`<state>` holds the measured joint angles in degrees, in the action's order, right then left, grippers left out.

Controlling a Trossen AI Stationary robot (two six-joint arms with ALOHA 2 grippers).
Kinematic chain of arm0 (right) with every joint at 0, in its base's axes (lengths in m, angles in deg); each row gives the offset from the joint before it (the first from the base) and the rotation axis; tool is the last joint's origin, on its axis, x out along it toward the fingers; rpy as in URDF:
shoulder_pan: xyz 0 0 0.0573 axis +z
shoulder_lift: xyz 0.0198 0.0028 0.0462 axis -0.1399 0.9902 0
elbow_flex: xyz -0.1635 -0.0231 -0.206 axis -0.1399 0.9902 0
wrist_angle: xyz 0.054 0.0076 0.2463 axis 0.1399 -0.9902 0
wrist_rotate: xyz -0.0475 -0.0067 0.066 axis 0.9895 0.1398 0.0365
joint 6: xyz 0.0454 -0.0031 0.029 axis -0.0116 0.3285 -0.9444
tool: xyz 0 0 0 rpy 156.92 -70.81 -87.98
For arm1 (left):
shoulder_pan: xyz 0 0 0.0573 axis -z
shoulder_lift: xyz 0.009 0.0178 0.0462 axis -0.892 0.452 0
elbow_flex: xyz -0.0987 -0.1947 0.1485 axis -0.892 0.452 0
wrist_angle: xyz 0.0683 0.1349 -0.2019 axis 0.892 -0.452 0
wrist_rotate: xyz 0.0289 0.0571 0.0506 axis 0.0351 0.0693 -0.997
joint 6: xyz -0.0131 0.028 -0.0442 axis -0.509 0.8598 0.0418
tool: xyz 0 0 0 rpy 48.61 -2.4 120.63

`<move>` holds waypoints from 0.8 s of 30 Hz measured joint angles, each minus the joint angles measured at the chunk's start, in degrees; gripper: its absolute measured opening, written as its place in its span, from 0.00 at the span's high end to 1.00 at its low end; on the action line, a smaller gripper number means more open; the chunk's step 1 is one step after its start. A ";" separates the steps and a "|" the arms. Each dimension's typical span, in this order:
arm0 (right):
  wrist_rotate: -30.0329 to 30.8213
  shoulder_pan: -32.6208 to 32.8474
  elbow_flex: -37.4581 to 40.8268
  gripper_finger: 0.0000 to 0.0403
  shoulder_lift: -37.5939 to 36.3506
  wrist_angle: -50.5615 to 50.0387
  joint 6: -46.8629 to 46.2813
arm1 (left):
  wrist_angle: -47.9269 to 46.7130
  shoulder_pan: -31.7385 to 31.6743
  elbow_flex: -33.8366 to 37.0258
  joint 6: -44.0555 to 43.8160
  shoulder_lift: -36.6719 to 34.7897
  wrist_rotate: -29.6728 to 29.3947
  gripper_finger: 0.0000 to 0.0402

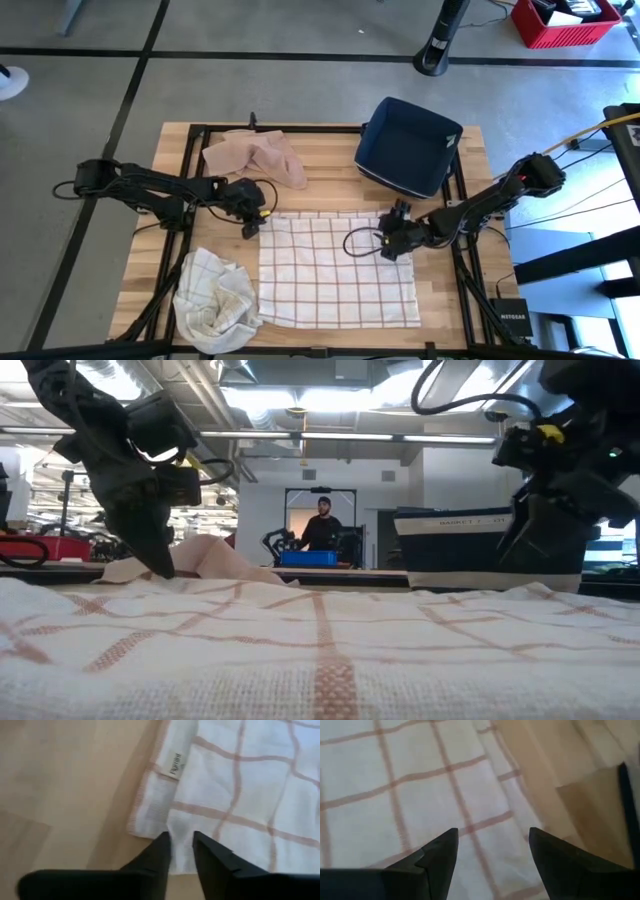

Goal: Fold towel
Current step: Fold the white with red-stripe towel

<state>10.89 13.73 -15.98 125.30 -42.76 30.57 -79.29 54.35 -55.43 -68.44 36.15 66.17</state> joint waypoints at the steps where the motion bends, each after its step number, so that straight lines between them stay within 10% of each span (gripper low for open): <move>1: -0.13 -0.79 0.00 0.39 -0.54 -0.51 0.00 | -0.10 0.00 0.00 -0.15 0.00 0.74 0.87; 24: -9.68 -8.69 0.04 0.40 -3.68 -15.78 0.64 | -0.54 0.65 -0.04 -1.40 -0.02 0.96 0.99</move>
<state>1.21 5.04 -15.93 121.62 -58.54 31.21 -79.82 55.01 -55.47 -69.84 36.13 67.13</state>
